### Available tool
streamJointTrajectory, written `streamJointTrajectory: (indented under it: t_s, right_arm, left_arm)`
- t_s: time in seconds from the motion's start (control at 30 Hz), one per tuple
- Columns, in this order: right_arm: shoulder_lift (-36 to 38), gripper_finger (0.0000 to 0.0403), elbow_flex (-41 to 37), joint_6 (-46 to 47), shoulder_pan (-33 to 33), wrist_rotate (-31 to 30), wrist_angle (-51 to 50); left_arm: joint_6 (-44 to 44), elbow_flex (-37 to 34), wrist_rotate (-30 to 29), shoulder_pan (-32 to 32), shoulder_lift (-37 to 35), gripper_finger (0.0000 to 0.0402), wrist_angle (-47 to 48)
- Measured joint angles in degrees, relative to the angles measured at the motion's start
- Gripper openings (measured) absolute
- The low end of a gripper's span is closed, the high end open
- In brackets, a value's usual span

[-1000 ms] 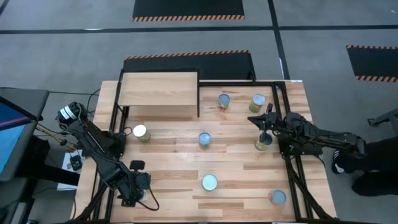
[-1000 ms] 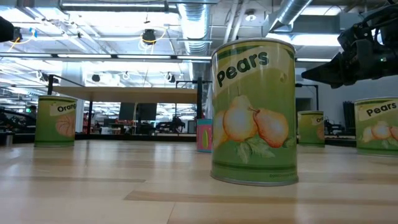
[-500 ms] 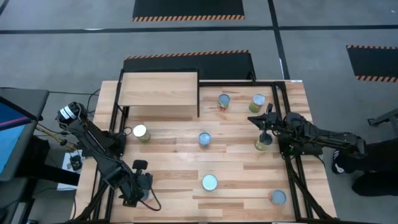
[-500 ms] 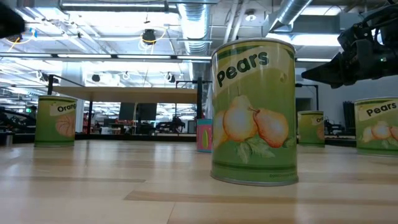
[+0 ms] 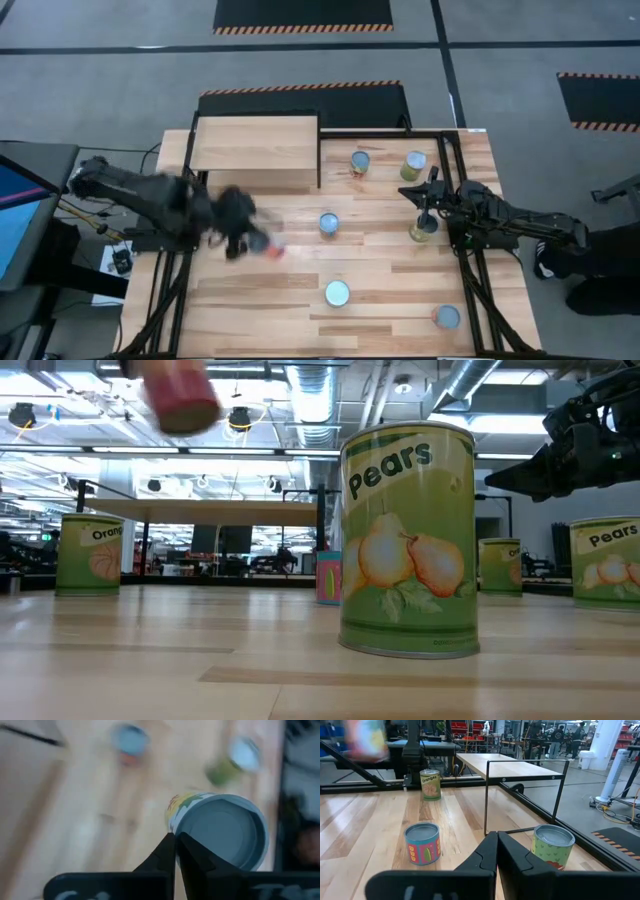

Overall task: Pick and place cans onto a shelf
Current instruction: Put the canned mixed fruits on the shelf

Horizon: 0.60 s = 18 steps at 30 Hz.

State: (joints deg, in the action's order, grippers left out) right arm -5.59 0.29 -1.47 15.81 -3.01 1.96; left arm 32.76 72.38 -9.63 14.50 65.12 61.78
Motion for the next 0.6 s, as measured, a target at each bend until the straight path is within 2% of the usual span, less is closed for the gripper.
streamJointTrajectory:
  t_s: [0.13, 0.23, 0.43, 0.6]
  right_arm:
    - [0.0, 0.0033, 0.0, 0.0, 0.0, 0.0, 0.0]
    - [0.0, 0.0033, 0.0, 0.0, 0.0, 0.0, 0.0]
    - [0.0, 0.0033, 0.0, 0.0, 0.0, 0.0, 0.0]
    - [0.0, 0.0033, 0.0, 0.0, 0.0, 0.0, 0.0]
  left_arm:
    - [-6.5, 8.1, 1.3, -13.9, -0.5, 0.0, 5.3]
    - [-11.9, 15.7, 2.5, -24.1, 1.8, 0.0, 10.6]
    - [-21.6, 31.9, 4.6, -44.6, 11.5, 0.0, 26.3]
    - [-28.2, 41.3, 5.9, -57.4, 19.9, 0.0, 28.4]
